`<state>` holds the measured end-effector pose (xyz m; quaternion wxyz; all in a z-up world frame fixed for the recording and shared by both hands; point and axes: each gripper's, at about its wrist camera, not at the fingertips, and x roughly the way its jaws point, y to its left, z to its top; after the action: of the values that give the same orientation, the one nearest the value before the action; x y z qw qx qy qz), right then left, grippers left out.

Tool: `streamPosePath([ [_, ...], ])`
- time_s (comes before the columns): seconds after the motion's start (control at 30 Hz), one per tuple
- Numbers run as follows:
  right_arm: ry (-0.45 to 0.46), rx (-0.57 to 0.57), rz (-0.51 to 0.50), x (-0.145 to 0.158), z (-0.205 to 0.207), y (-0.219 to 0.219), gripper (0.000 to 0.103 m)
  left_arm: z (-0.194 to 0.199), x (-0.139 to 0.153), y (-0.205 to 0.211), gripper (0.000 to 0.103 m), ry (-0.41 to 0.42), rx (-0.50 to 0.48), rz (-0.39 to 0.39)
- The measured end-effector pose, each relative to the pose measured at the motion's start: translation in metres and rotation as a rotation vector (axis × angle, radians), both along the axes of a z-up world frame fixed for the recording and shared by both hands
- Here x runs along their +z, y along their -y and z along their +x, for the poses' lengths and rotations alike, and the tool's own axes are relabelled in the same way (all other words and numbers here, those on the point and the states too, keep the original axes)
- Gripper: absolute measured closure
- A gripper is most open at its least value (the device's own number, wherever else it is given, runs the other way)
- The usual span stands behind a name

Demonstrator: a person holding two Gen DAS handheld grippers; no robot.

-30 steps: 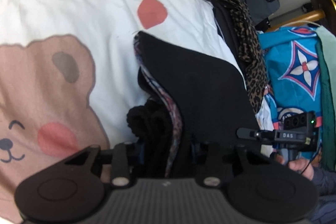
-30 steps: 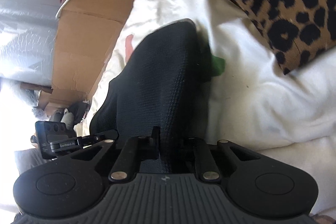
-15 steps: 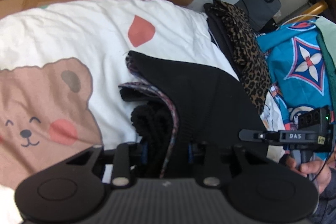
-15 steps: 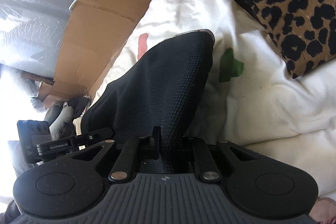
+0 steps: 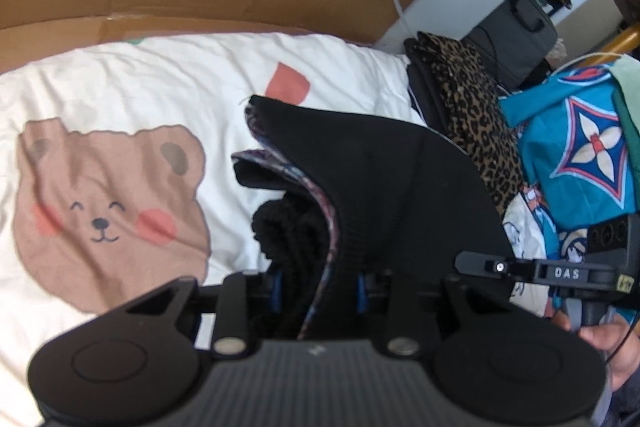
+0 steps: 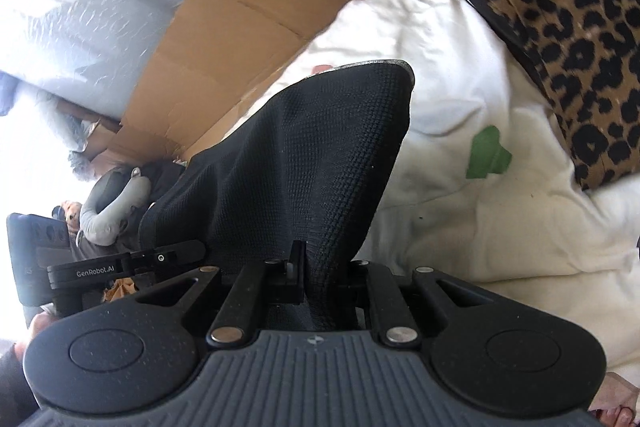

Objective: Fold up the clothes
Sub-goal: 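Carry the held shorts with both tools toward the leopard-print cloth, then raise the shorts with both tools and carry them past the leopard cloth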

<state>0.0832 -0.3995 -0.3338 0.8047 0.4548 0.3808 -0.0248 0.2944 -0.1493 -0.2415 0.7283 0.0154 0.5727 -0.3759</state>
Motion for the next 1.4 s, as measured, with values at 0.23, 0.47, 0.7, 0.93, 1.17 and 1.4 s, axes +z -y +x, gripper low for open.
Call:
streamPosePath([
  [0.23,0.030,0.047,-0.069,0.041,0.006,-0.011,0.093,-0.008,0.046,-0.002,0.069,0.058,0.033,0.024],
  [0.47,0.059,0.061,-0.133,0.103,0.008,-0.009,0.093,-0.022,0.098,-0.003,0.069,0.106,0.081,-0.002],
  [0.7,0.074,0.071,-0.199,0.166,0.005,-0.010,0.093,-0.039,0.156,-0.003,0.069,0.167,0.106,-0.020],
  [0.93,0.110,0.088,-0.274,0.230,-0.005,-0.015,0.093,-0.059,0.211,-0.003,0.069,0.224,0.138,-0.043],
  [1.17,0.146,0.092,-0.336,0.288,-0.028,-0.011,0.093,-0.087,0.257,0.004,0.069,0.275,0.154,-0.076],
  [1.4,0.166,0.075,-0.397,0.334,-0.058,-0.004,0.093,-0.125,0.291,0.027,0.069,0.319,0.143,-0.100],
])
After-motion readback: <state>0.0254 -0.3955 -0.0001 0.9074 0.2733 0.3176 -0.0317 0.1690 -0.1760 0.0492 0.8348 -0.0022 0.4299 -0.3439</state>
